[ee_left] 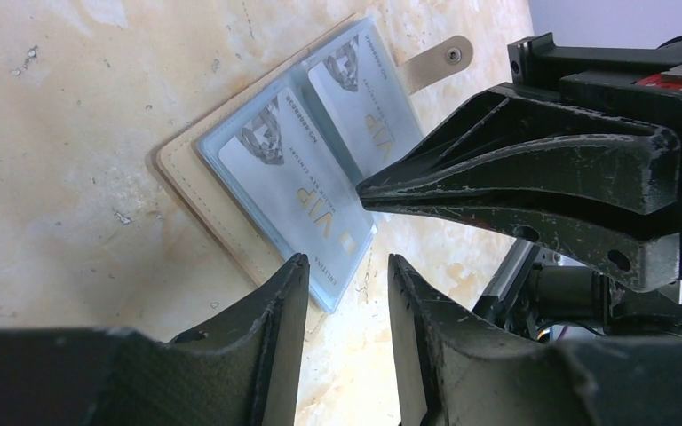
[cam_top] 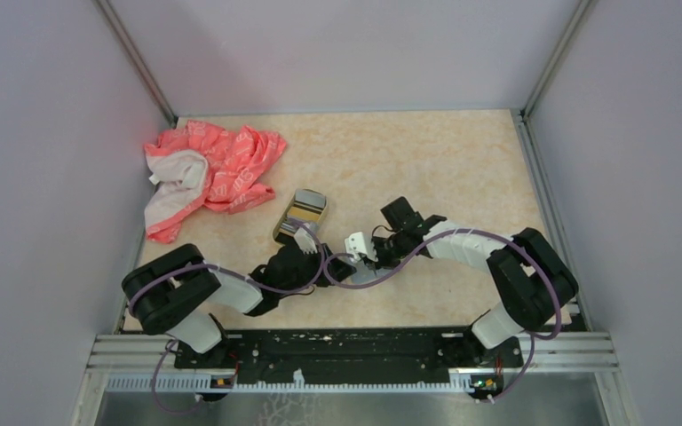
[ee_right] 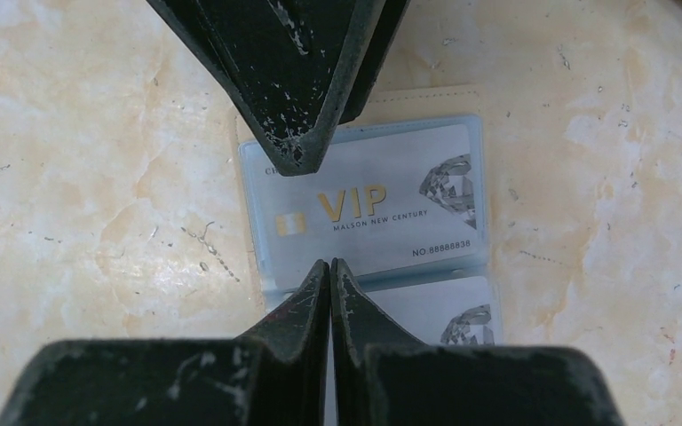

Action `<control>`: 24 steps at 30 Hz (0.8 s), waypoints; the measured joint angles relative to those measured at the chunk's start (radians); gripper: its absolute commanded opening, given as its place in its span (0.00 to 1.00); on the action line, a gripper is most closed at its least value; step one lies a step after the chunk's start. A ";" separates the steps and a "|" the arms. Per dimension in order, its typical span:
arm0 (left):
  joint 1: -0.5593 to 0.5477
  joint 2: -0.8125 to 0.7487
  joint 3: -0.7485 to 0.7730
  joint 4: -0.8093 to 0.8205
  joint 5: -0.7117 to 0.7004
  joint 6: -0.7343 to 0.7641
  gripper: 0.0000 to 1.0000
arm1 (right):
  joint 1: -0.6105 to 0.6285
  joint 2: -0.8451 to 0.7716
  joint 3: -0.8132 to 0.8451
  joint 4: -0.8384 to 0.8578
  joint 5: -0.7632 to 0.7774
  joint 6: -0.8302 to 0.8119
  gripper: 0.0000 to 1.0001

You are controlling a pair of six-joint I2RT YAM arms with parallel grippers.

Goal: Put the credit cards into the card holder
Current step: Open the card holder at the center of the board.

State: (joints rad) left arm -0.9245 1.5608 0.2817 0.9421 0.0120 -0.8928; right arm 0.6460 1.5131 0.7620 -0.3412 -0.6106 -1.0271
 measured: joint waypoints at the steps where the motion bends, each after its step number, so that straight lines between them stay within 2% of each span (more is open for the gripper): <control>1: 0.000 -0.002 0.000 0.000 0.000 0.000 0.45 | 0.000 0.002 0.001 0.000 0.000 0.000 0.00; 14: 0.000 -0.009 0.000 -0.001 0.000 0.004 0.51 | 0.011 0.079 0.057 -0.037 0.046 -0.002 0.00; 24: 0.006 0.016 0.003 -0.004 0.000 0.004 0.51 | 0.013 0.085 0.070 -0.054 0.054 -0.003 0.00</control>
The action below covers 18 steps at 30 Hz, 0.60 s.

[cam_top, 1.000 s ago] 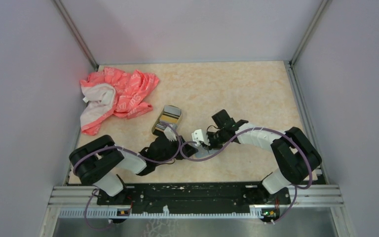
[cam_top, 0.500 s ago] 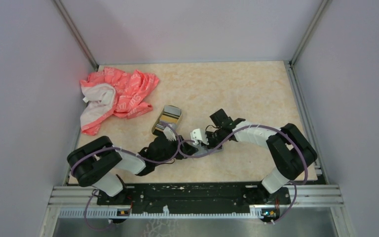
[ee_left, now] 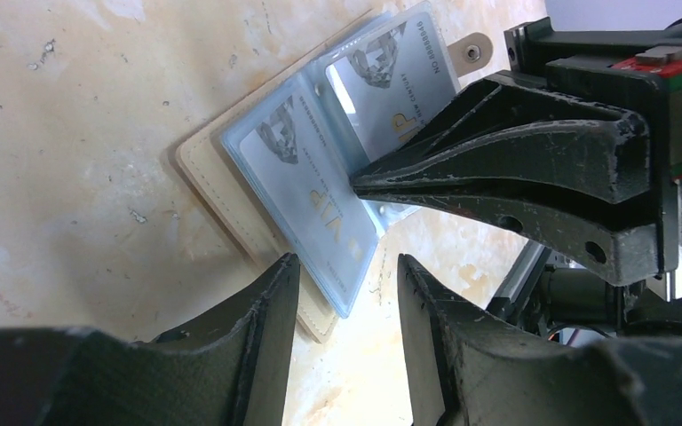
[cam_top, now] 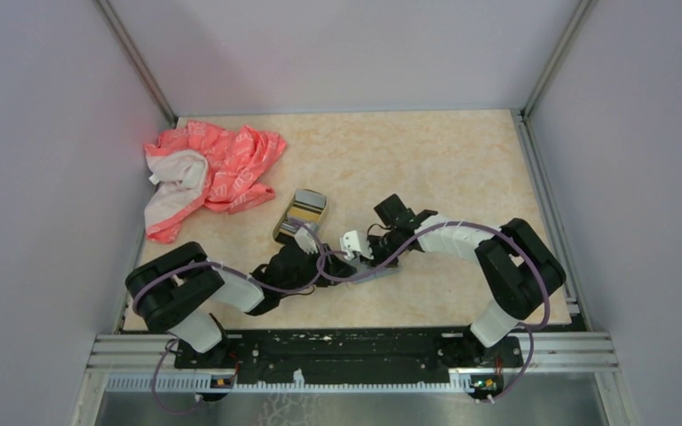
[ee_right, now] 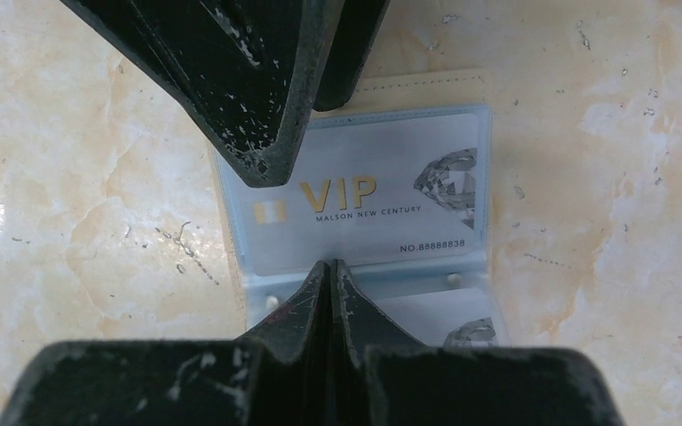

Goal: Put the credit cards into the card holder
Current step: Open the card holder at the center of the board.

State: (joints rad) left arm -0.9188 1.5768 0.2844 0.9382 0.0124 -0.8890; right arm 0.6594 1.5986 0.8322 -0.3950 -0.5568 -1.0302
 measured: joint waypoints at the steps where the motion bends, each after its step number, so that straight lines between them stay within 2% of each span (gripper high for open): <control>1: 0.000 0.004 0.002 -0.002 0.000 0.000 0.51 | 0.000 0.000 0.000 -0.001 0.001 0.000 0.00; 11: 0.001 0.026 0.017 -0.004 0.015 0.000 0.50 | 0.000 0.000 0.001 -0.003 0.002 0.002 0.00; 18: 0.003 0.030 0.027 0.000 0.042 0.000 0.49 | -0.002 -0.005 0.002 -0.021 -0.013 0.003 0.24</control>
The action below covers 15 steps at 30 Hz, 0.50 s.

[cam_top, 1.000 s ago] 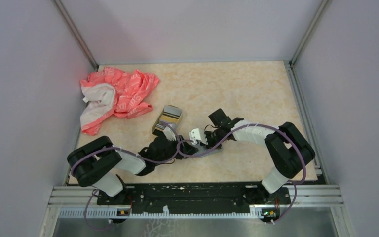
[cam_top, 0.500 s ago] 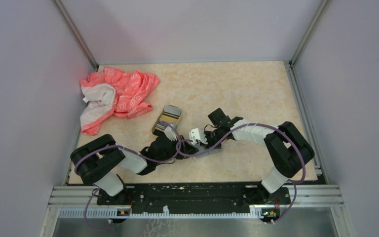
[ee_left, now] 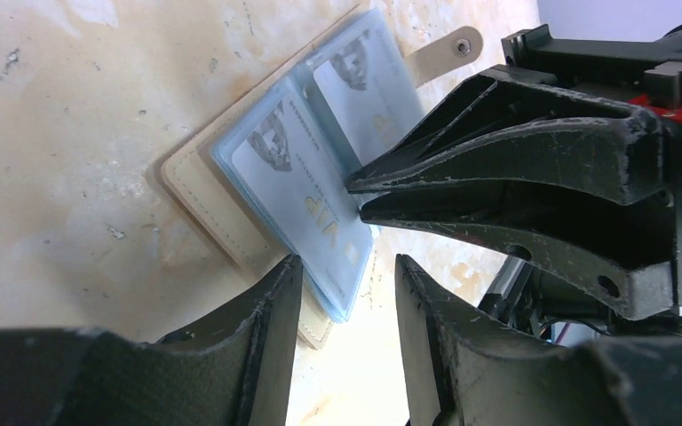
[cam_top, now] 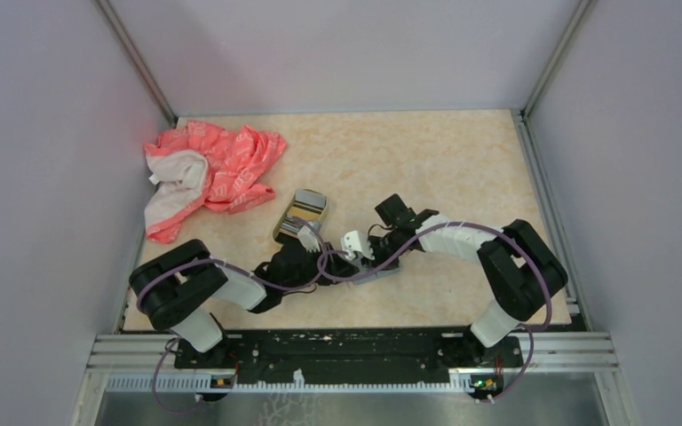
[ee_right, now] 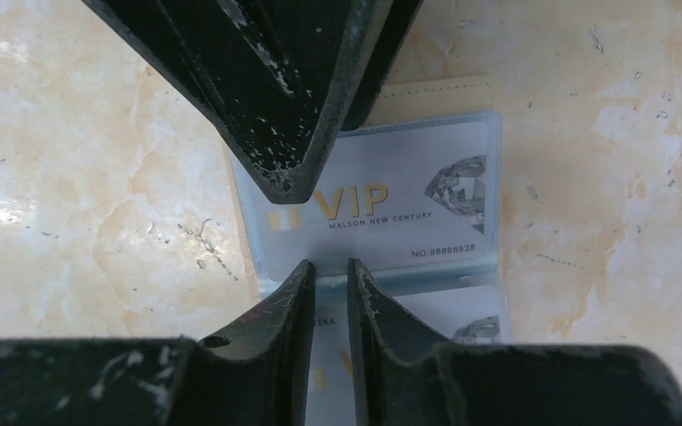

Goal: Put the credit cards into the card holder
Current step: Open the card holder at the center of the board.

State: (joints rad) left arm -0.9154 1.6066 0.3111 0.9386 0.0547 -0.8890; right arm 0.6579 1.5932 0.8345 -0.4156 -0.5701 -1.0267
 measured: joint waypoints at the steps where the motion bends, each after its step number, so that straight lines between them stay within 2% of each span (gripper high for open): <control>1: 0.000 0.000 0.000 0.002 0.004 0.000 0.49 | -0.002 -0.006 0.000 -0.007 -0.008 -0.001 0.28; 5: 0.001 0.000 0.002 0.006 0.019 0.000 0.49 | -0.020 -0.047 0.000 -0.026 -0.048 -0.001 0.43; 10: 0.001 0.002 0.018 0.013 0.037 -0.001 0.49 | -0.049 -0.099 0.000 -0.028 -0.094 -0.010 0.56; 15: 0.001 0.018 0.038 0.036 0.054 -0.002 0.49 | -0.066 -0.102 -0.003 -0.028 -0.114 -0.013 0.81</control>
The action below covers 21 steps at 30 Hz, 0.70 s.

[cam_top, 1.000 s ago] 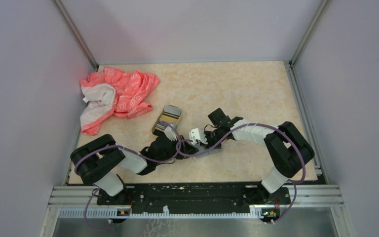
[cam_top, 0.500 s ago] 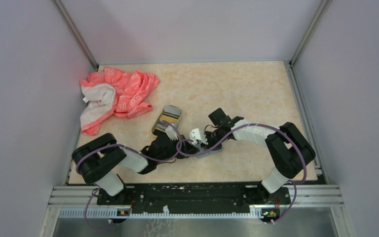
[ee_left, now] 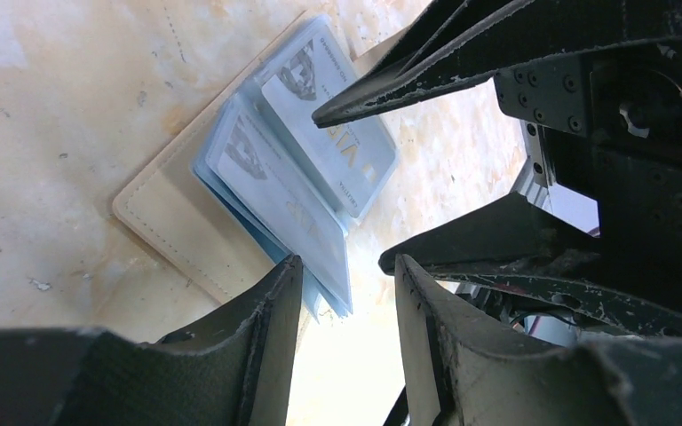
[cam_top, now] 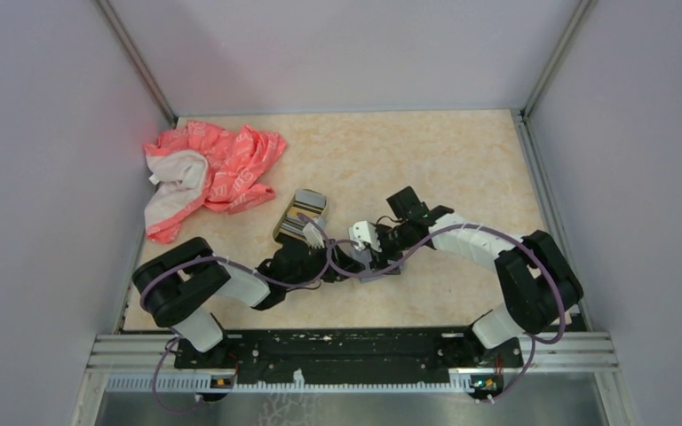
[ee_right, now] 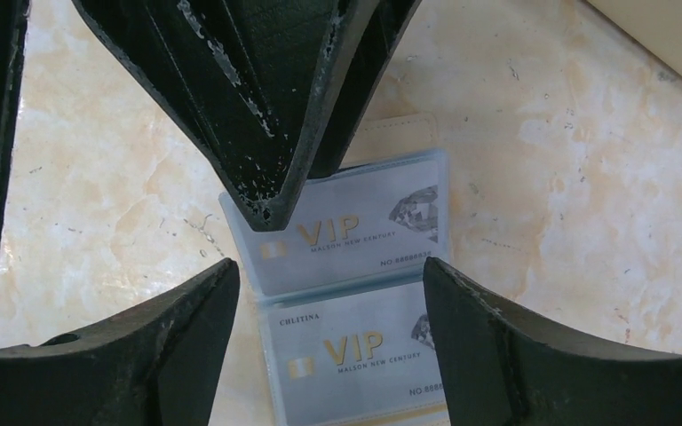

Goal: Put the credit cards into the card holder
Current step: Open the card holder at the center of the board.

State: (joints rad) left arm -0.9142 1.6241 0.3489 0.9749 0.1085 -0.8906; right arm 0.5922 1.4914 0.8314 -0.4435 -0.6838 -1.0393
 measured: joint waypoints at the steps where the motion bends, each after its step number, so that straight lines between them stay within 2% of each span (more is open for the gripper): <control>1: 0.000 0.004 0.003 0.004 0.003 0.000 0.49 | 0.000 0.000 0.000 0.001 0.000 -0.005 0.84; 4: 0.000 0.019 0.013 0.013 0.012 -0.004 0.49 | 0.000 -0.005 -0.010 0.009 0.000 -0.010 0.94; 8: 0.001 0.035 0.018 0.024 0.019 -0.008 0.49 | 0.000 -0.017 -0.039 0.026 -0.003 -0.005 0.98; 21: 0.008 0.096 0.019 0.127 0.060 -0.033 0.48 | 0.024 -0.009 -0.048 0.065 0.026 0.012 0.99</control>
State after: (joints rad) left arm -0.9058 1.7199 0.3676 1.1015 0.1680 -0.9234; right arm 0.6159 1.4822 0.7830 -0.3782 -0.6582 -1.0275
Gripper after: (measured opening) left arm 0.483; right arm 0.984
